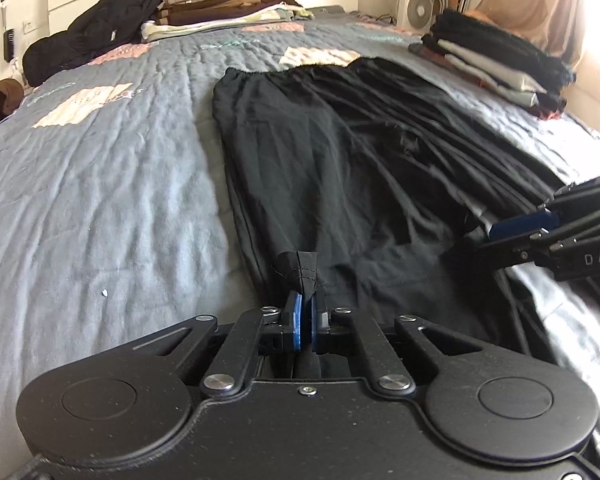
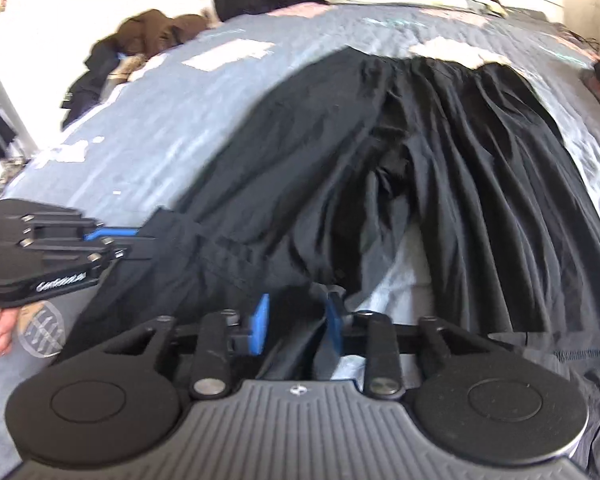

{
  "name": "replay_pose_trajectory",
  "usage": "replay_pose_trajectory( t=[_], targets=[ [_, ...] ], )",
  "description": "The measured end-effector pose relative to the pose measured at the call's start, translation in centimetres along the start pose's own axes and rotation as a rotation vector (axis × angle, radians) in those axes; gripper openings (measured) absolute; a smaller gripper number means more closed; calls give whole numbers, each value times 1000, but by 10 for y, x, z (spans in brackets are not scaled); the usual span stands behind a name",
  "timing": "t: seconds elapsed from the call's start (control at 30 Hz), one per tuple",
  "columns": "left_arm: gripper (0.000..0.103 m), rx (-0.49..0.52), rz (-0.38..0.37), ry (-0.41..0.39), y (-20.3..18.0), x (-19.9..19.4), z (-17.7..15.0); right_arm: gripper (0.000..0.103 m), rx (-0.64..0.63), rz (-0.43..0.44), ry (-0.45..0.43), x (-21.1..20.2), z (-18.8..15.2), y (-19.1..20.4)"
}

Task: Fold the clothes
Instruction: 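Close both grippers on the trouser hems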

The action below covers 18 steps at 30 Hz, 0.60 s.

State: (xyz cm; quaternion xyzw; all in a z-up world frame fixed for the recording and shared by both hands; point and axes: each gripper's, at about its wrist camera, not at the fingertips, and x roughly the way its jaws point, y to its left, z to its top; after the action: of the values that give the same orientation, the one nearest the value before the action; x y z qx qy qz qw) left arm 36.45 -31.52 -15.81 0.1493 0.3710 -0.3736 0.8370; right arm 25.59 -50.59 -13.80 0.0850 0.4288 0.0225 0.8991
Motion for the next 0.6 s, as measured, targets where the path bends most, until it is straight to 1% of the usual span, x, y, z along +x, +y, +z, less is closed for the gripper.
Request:
replay_pose_trajectory(
  t=[0.17, 0.27, 0.3, 0.47, 0.53, 0.6],
  targets=[
    [5, -6, 1, 6, 2, 1, -2, 34, -18, 3, 2, 9, -1, 2],
    [5, -4, 0, 9, 1, 1, -4, 17, -29, 5, 3, 15, -2, 4],
    [5, -5, 0, 11, 1, 2, -4, 9, -32, 6, 3, 17, -2, 4],
    [5, -26, -8, -5, 4, -2, -3, 5, -6, 38, -39, 3, 11, 2],
    [5, -40, -11, -28, 7, -7, 0, 4, 5, 51, -56, -3, 16, 1],
    [2, -45, -11, -56, 7, -13, 7, 4, 15, 64, -74, -9, 21, 0]
  ],
)
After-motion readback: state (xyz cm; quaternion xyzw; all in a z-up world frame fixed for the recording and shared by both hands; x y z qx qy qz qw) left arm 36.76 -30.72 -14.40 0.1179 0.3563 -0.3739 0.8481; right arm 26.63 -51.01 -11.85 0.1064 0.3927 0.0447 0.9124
